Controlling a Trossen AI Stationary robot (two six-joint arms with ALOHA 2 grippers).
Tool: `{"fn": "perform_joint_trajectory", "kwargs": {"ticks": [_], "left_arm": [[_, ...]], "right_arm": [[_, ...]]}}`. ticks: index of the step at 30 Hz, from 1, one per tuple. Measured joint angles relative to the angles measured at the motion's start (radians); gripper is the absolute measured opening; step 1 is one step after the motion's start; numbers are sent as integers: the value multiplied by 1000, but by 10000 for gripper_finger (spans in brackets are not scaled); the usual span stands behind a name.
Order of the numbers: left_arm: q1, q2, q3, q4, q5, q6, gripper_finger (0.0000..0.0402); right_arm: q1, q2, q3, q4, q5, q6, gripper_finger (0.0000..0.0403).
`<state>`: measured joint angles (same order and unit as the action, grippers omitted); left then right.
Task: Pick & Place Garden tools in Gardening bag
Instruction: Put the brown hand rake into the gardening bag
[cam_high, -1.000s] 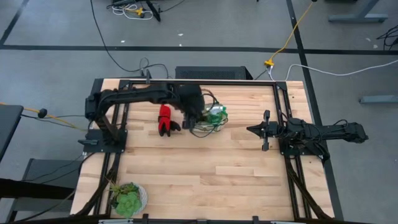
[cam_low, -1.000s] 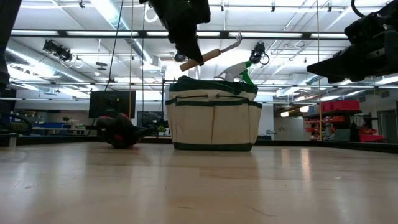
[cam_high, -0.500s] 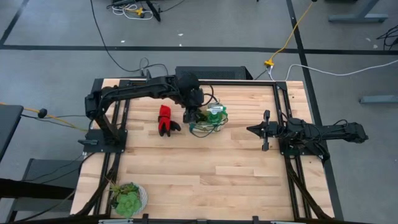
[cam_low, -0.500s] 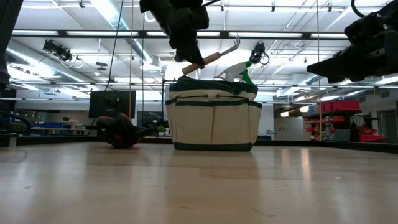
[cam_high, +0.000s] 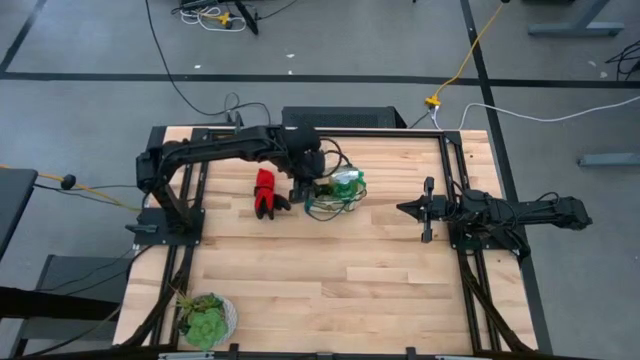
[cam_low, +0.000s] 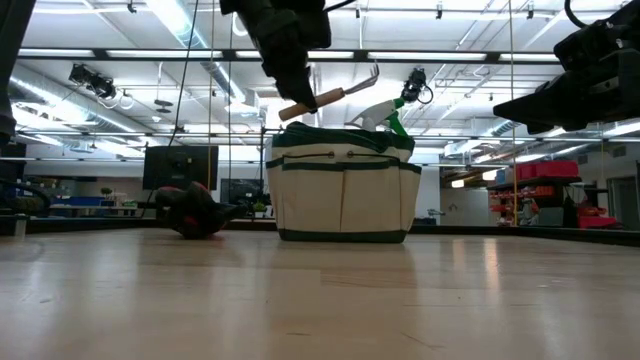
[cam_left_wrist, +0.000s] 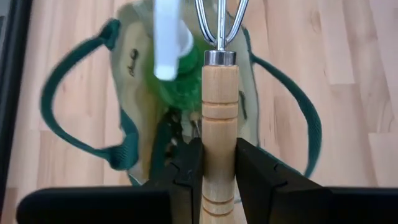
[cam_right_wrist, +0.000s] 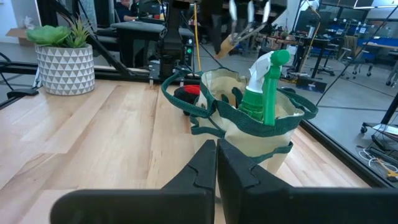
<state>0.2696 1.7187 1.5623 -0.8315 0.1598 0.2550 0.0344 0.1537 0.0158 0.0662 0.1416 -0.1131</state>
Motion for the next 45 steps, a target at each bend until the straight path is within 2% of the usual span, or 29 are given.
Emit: {"fn": "perform_joint_trajectory", "kwargs": {"ticks": [8, 12, 17, 26, 37, 42, 45], "left_arm": [[-32, -73, -1, -62, -133, -62, 78], [-70, -143, -1, -59, -214, -78, 78], [-112, -218, 0, -10, -254, -120, 78], [-175, -242, 0, 19, -365, -141, 78], [-212, -242, 0, 45, -385, -194, 78], [-245, -257, -125, 99, -406, -217, 78], [-251, -292, -232, 213, -407, -210, 78]], "right_arm": [[0, 0, 0, 0, 0, 0, 16], [0, 0, 0, 0, 0, 0, 16], [0, 0, 0, 0, 0, 0, 16], [0, 0, 0, 0, 0, 0, 16], [0, 0, 0, 0, 0, 0, 16], [0, 0, 0, 0, 0, 0, 16], [0, 0, 0, 1, 0, 0, 16]]}}
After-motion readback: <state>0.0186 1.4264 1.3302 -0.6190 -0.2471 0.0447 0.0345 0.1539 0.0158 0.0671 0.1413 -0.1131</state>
